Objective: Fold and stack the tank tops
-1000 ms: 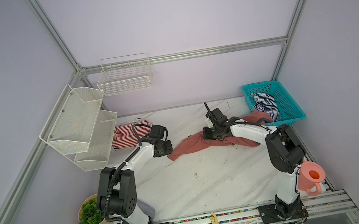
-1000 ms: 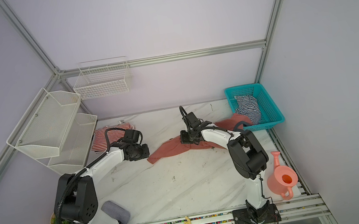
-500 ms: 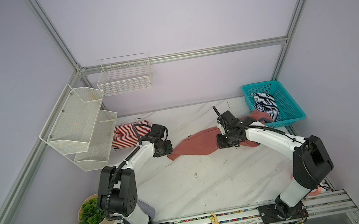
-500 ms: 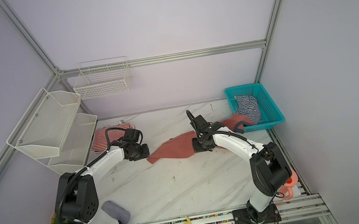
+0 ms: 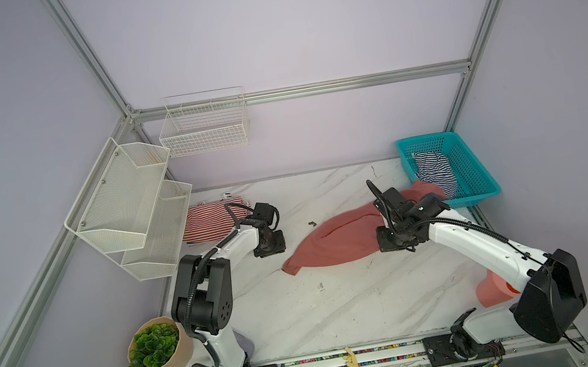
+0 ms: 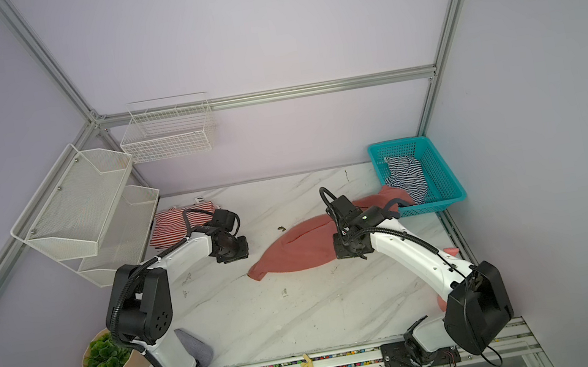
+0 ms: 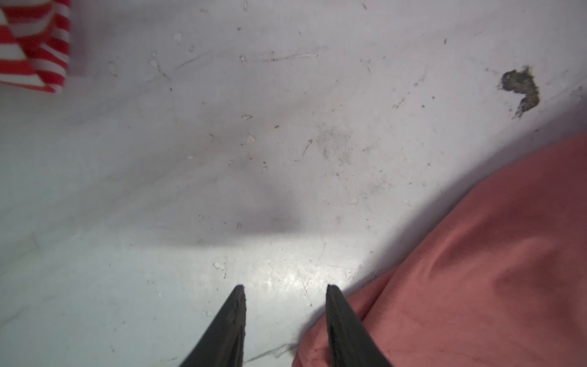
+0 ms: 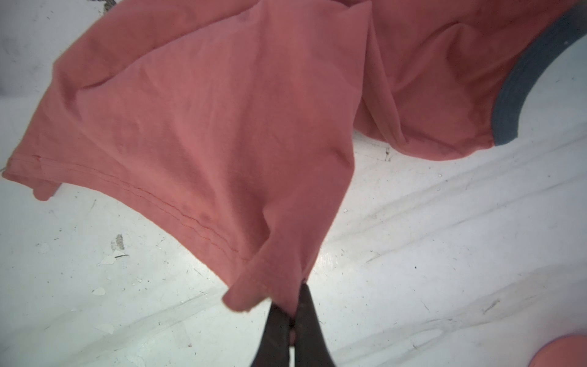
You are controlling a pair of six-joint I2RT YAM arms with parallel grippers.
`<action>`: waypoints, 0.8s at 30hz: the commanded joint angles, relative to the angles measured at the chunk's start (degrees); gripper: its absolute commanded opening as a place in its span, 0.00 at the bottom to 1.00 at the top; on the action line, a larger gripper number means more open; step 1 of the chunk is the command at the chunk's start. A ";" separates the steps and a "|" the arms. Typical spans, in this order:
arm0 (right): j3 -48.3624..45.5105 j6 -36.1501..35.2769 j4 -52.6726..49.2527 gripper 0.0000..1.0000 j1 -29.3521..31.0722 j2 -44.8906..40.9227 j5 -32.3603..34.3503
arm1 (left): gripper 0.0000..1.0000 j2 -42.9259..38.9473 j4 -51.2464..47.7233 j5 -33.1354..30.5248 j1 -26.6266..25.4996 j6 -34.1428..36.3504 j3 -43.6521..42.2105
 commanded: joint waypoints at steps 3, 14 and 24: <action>-0.67 0.71 -1.77 0.00 0.24 0.17 2.22 | 0.39 -0.19 0.68 4.25 -0.21 -1.16 2.63; -0.72 -0.52 -0.53 0.00 0.06 1.44 2.77 | 0.38 -4.90 0.48 8.09 -1.67 -0.88 -5.48; -1.55 -0.96 0.60 0.00 -0.20 1.60 2.50 | 0.36 -5.89 -0.10 7.78 -2.12 -1.77 -9.66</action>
